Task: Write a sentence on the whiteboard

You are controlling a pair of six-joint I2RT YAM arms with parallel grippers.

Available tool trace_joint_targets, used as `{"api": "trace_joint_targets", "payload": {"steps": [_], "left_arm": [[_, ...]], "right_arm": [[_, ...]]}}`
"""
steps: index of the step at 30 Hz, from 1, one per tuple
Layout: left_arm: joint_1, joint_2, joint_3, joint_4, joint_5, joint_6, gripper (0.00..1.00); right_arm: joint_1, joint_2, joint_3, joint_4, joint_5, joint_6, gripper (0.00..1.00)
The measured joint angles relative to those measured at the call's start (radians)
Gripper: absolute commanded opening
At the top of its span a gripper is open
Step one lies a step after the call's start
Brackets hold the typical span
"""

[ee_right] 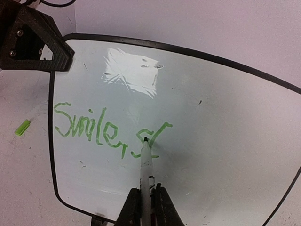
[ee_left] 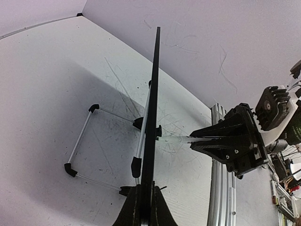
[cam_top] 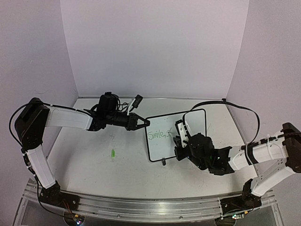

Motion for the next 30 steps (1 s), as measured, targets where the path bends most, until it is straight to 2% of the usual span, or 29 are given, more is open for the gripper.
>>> {"api": "trace_joint_targets", "payload": {"steps": [12,19,30], "left_arm": [[0.0,-0.001,0.0,-0.002,-0.003,0.0,0.0],[0.0,-0.001,0.0,-0.002,-0.002,0.0,0.0],[-0.001,-0.001,0.0,-0.002,-0.002,0.0,0.0]], "right_arm": [[0.003,-0.004,0.005,-0.031,0.042,0.019,0.0],[0.003,-0.117,-0.062,-0.028,0.037,0.027,0.0],[-0.013,-0.071,-0.06,-0.025,0.037,0.031,0.0]]}}
